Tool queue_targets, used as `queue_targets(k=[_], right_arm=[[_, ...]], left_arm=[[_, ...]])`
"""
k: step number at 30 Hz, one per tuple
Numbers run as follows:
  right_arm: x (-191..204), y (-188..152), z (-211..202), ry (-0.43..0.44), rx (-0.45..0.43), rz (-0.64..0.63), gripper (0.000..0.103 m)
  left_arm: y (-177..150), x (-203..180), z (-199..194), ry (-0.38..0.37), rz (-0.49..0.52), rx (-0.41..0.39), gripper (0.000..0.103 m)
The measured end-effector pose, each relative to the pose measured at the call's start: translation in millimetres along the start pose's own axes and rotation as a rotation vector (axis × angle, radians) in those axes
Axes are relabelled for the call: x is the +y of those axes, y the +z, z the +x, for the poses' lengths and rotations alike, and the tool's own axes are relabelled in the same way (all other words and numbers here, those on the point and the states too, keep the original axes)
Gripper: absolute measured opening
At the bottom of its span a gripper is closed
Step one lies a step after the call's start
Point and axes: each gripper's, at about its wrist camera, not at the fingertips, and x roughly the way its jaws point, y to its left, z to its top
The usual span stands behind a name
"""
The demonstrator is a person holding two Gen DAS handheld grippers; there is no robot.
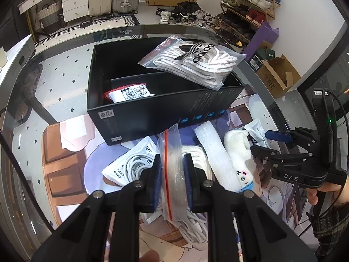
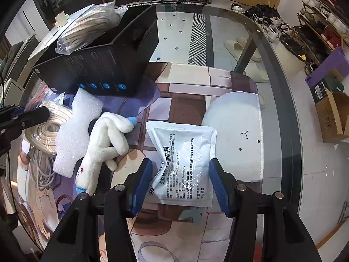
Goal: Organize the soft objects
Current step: 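Grasp the bagged cable coil with the left gripper while the right gripper grasps the white pouch, then lift the cable bag and white pouch toward the black box with both tools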
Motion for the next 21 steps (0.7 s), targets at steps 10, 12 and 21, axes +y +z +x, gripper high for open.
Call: queue_targets(k=[10, 12, 21], right_arm=[[10.6, 4.3, -4.7, -0.006, 0.003, -0.051, 0.03], [7.6, 4.1, -8.4, 0.021, -0.008, -0.044, 0.008], [10.0, -1.3, -29.6, 0.089, -0.049, -0.025, 0.008]], left_arm=[[0.5, -0.8, -4.0, -0.011, -0.002, 0.001, 0.013], [0.7, -0.6, -4.7, -0.006, -0.005, -0.002, 0.013], [2.1, -2.5, -10.0, 0.009, 0.005, -0.021, 0.01]])
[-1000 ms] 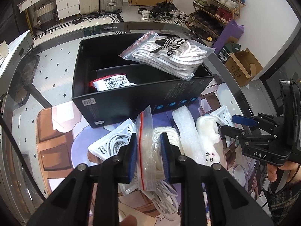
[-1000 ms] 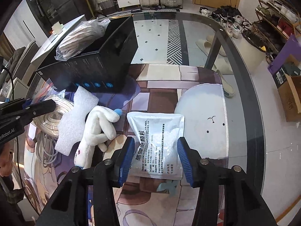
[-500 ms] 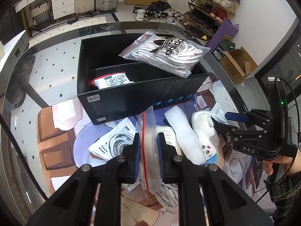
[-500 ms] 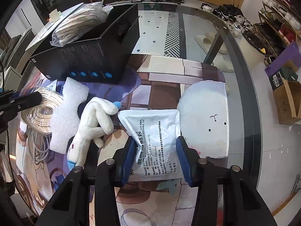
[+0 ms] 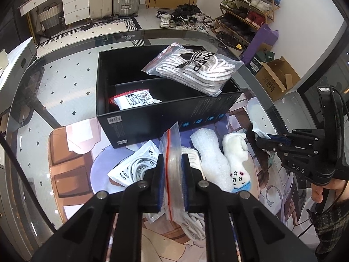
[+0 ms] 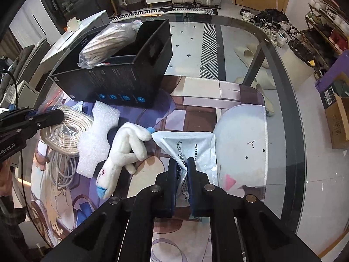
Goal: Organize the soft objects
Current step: 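Lift the cable bag and white pouch toward the black box with both tools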
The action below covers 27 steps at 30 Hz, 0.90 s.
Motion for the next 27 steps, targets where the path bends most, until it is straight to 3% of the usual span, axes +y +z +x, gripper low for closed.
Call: queue_targets(k=[11, 27], right_arm=[[13.6, 15.9, -36.7, 0.072, -0.102, -0.018, 0.008], [38.4, 53.0, -54.2, 0.123, -0.142, -0.102, 0.008]], left_arm=[[7.1, -6.7, -17.5, 0.028, 0.017, -0.037, 0.01], [20.1, -2.0, -47.1, 0.085, 0.016, -0.079, 0.01]])
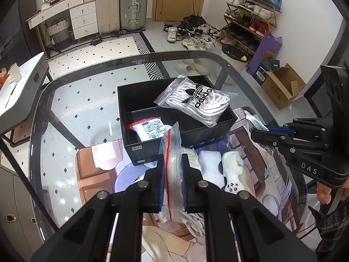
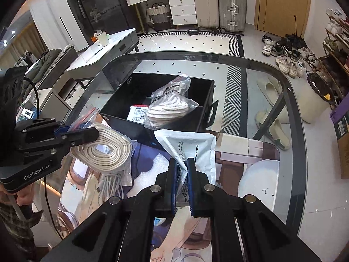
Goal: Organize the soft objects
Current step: 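Lift the cable bag and white pouch toward the black box with both tools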
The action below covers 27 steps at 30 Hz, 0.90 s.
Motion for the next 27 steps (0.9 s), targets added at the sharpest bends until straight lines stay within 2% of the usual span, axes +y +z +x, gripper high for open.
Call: queue_targets(k=[17, 27], right_arm=[[24.6, 48.4, -6.8, 0.012, -0.033, -0.102, 0.008], [24.0, 66.2, 7.1, 0.026, -0.023, -0.108, 0.008]], left_arm=[[28.5, 11.8, -27.3, 0.03, -0.032, -0.068, 0.01], [45.6, 18.7, -16.8, 0.04, -0.046, -0.068, 0.01]])
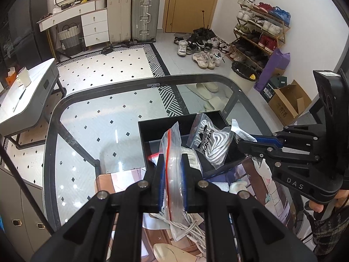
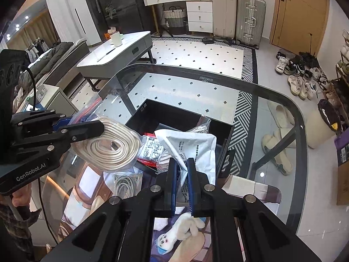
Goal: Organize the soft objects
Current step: 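Lift the cable bag and white pouch toward the black box with both tools, then open both grippers to drop the cable bag and white pouch into the box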
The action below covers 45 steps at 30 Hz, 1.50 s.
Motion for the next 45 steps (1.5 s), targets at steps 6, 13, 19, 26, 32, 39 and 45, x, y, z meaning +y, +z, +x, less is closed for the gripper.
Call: queue_targets(k=[6, 13, 19, 26, 32, 39, 45], right_arm=[[-0.1, 7.8, 10.0, 0.0, 0.016, -0.015, 0.008], [0.3, 16.6, 25.6, 0.009, 0.038, -0.018, 0.008], [-1.0, 21.5, 43.1, 0.027, 0.063, -0.018, 0.008], [-1.7, 23.8, 69.4, 0.042, 0.11, -0.021, 0.008], [-2.4, 25.9, 85.4, 0.047, 0.13, -0.014, 0.008], [-7.5, 22.4, 107.1, 0.049, 0.171, -0.001, 0.008], [-11.9, 21.6, 109.2, 0.052, 0.16, 0.0, 0.011]], left_arm=[[8.2, 1.0, 11.0, 0.001, 0.001, 0.012, 0.01], [15.6, 4.0, 24.9, 0.007, 0.001, 0.027, 0.01], [15.9, 10.0, 41.0, 0.004, -0.004, 0.051, 0.01], [15.8, 11.8, 64.3, 0.002, -0.012, 0.091, 0.01], [14.2, 11.0, 82.9, 0.008, -0.017, 0.12, 0.01], [15.0, 9.6, 94.6, 0.014, -0.008, 0.134, 0.01], [15.0, 14.7, 99.5, 0.016, -0.025, 0.145, 0.011]])
